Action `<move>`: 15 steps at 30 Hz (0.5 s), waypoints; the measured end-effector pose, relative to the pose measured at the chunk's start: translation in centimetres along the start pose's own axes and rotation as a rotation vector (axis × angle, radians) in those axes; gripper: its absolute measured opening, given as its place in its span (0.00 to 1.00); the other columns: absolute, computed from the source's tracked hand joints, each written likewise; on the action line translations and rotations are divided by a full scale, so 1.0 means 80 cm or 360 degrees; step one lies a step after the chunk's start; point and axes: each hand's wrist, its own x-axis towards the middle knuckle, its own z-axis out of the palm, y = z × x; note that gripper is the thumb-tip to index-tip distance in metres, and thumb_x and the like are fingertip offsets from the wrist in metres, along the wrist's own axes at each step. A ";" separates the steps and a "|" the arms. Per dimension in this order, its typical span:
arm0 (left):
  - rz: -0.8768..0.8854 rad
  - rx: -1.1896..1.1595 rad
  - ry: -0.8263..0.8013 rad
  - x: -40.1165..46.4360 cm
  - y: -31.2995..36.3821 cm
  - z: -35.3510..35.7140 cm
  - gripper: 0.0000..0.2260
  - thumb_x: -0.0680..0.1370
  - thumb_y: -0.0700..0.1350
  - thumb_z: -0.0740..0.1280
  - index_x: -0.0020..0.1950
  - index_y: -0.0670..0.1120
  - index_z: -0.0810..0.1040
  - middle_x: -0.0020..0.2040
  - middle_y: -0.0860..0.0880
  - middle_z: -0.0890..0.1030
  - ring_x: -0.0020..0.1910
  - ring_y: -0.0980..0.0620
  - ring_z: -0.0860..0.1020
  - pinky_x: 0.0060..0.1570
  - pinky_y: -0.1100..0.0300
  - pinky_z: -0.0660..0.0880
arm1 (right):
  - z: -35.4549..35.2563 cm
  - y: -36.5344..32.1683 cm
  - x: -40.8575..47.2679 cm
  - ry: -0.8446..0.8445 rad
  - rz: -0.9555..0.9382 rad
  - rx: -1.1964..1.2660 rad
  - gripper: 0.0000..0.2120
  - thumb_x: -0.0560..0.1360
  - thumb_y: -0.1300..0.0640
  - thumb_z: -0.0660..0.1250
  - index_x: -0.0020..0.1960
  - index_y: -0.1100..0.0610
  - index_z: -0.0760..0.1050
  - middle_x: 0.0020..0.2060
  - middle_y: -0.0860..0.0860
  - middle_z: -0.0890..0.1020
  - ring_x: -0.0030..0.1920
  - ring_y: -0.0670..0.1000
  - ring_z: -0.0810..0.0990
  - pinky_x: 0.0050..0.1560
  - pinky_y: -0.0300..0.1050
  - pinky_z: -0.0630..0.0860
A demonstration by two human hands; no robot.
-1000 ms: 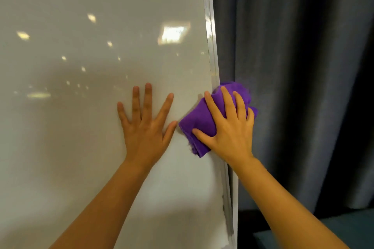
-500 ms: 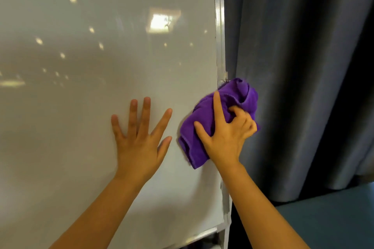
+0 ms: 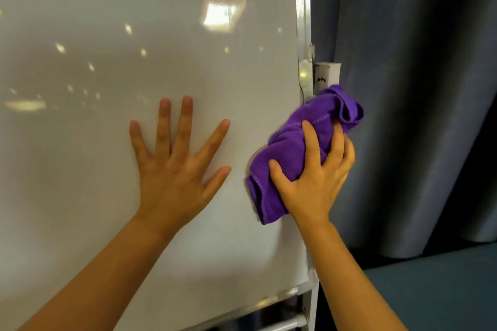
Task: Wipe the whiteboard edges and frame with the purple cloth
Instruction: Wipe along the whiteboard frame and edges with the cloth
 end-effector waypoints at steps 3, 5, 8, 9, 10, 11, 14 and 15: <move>0.0103 0.0023 -0.0037 -0.021 -0.004 0.005 0.31 0.76 0.67 0.53 0.76 0.57 0.52 0.77 0.40 0.49 0.75 0.37 0.47 0.68 0.32 0.44 | 0.002 0.014 -0.055 -0.0129 0.0175 0.0027 0.35 0.67 0.35 0.60 0.69 0.49 0.58 0.69 0.62 0.64 0.67 0.64 0.62 0.62 0.66 0.66; 0.0160 0.0029 -0.0027 -0.025 -0.010 0.009 0.31 0.76 0.67 0.53 0.76 0.57 0.52 0.77 0.40 0.50 0.75 0.36 0.48 0.68 0.32 0.45 | 0.002 0.024 -0.091 -0.0215 0.0278 0.0014 0.36 0.67 0.36 0.60 0.71 0.49 0.56 0.70 0.63 0.63 0.68 0.65 0.62 0.63 0.67 0.65; 0.0242 0.0009 -0.0012 -0.027 -0.019 0.012 0.31 0.75 0.67 0.53 0.76 0.58 0.53 0.76 0.38 0.51 0.74 0.35 0.48 0.68 0.31 0.44 | 0.000 0.030 -0.132 -0.0311 0.0388 -0.0029 0.37 0.68 0.37 0.58 0.72 0.49 0.52 0.71 0.64 0.61 0.69 0.66 0.60 0.64 0.69 0.63; 0.0277 0.0017 -0.0001 -0.027 -0.022 0.014 0.31 0.75 0.67 0.53 0.76 0.58 0.53 0.76 0.38 0.52 0.74 0.34 0.49 0.67 0.31 0.44 | 0.001 0.028 -0.138 -0.0314 0.0411 -0.0040 0.37 0.68 0.37 0.58 0.72 0.50 0.52 0.71 0.64 0.60 0.70 0.67 0.59 0.64 0.70 0.62; 0.0310 0.0024 0.0002 -0.030 -0.025 0.013 0.31 0.75 0.67 0.53 0.75 0.58 0.53 0.76 0.37 0.52 0.74 0.33 0.49 0.67 0.31 0.44 | 0.002 0.023 -0.140 -0.0300 0.0433 -0.0049 0.37 0.68 0.37 0.57 0.72 0.50 0.51 0.72 0.64 0.59 0.70 0.67 0.58 0.65 0.70 0.61; 0.0343 0.0031 0.0007 -0.029 -0.026 0.013 0.30 0.75 0.67 0.53 0.75 0.58 0.54 0.76 0.36 0.52 0.74 0.33 0.49 0.67 0.30 0.45 | 0.004 0.018 -0.134 -0.0272 0.0456 -0.0059 0.37 0.69 0.36 0.56 0.73 0.49 0.50 0.73 0.63 0.58 0.71 0.67 0.57 0.65 0.70 0.60; 0.0445 0.0033 -0.0046 -0.028 -0.032 0.008 0.31 0.75 0.67 0.52 0.75 0.58 0.54 0.76 0.35 0.52 0.73 0.31 0.49 0.65 0.29 0.46 | 0.015 -0.011 -0.106 -0.0156 0.0468 -0.0090 0.37 0.70 0.34 0.54 0.73 0.48 0.49 0.74 0.61 0.55 0.72 0.66 0.54 0.66 0.70 0.56; 0.0474 0.0038 -0.0058 -0.028 -0.034 0.006 0.31 0.75 0.67 0.52 0.75 0.58 0.54 0.75 0.35 0.52 0.73 0.31 0.49 0.65 0.28 0.46 | 0.019 -0.021 -0.096 -0.0115 0.0445 -0.0094 0.37 0.70 0.33 0.53 0.73 0.49 0.49 0.74 0.60 0.55 0.72 0.66 0.54 0.66 0.70 0.55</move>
